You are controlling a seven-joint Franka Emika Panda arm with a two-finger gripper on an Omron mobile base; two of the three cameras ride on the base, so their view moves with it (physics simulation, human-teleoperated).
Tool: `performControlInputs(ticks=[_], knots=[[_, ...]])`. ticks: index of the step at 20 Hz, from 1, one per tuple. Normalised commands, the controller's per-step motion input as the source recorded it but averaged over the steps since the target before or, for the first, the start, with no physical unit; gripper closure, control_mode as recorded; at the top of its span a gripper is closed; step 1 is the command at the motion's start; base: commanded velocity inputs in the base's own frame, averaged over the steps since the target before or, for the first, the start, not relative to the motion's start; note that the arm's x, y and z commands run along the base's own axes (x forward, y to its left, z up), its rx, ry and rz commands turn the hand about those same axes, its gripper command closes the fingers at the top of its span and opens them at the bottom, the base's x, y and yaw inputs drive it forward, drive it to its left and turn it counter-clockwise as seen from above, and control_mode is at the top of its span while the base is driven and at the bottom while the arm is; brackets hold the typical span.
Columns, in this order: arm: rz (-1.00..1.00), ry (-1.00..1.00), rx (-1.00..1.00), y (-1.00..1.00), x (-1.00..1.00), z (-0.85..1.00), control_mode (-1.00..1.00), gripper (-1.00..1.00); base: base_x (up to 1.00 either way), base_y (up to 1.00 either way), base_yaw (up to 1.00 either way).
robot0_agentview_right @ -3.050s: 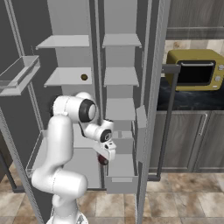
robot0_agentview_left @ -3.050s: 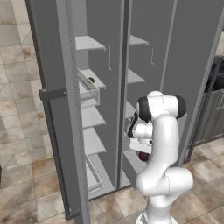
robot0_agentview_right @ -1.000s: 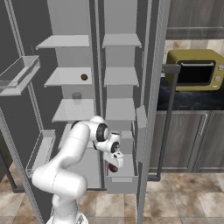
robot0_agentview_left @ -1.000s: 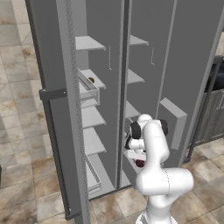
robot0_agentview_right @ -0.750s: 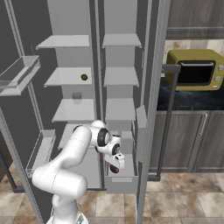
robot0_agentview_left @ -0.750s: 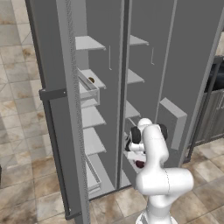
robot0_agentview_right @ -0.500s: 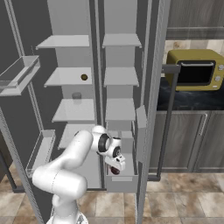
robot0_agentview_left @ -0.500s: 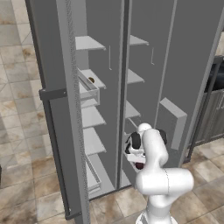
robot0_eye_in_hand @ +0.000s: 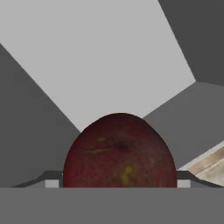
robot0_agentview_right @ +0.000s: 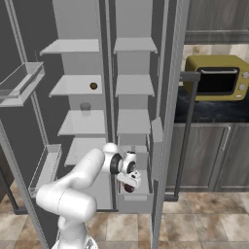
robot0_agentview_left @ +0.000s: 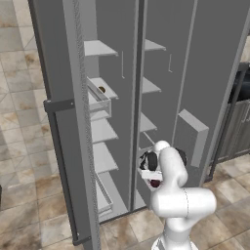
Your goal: Take the kiwi and potato from the fridge shelf and place them in the freezer drawer to begin freezing them.
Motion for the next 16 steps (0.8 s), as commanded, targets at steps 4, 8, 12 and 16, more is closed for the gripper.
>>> performControlInputs(ticks=[4, 8, 12, 16], knots=[[0.08, 0.0, 0.0, 0.31, -0.82, -0.6, -1.0, -1.0, 0.0, 0.0, 0.0], [0.07, -0.02, 0.0, 0.24, -0.92, -0.47, -1.0, -1.0, 0.0, 0.0, 0.0], [0.07, -0.07, 0.0, 0.18, -0.94, -0.27, -1.0, -1.0, 0.0, 0.0, 0.0], [0.01, -0.16, 0.0, 0.06, -0.6, 0.08, -1.0, -1.0, 0.0, 0.0, 0.0]])
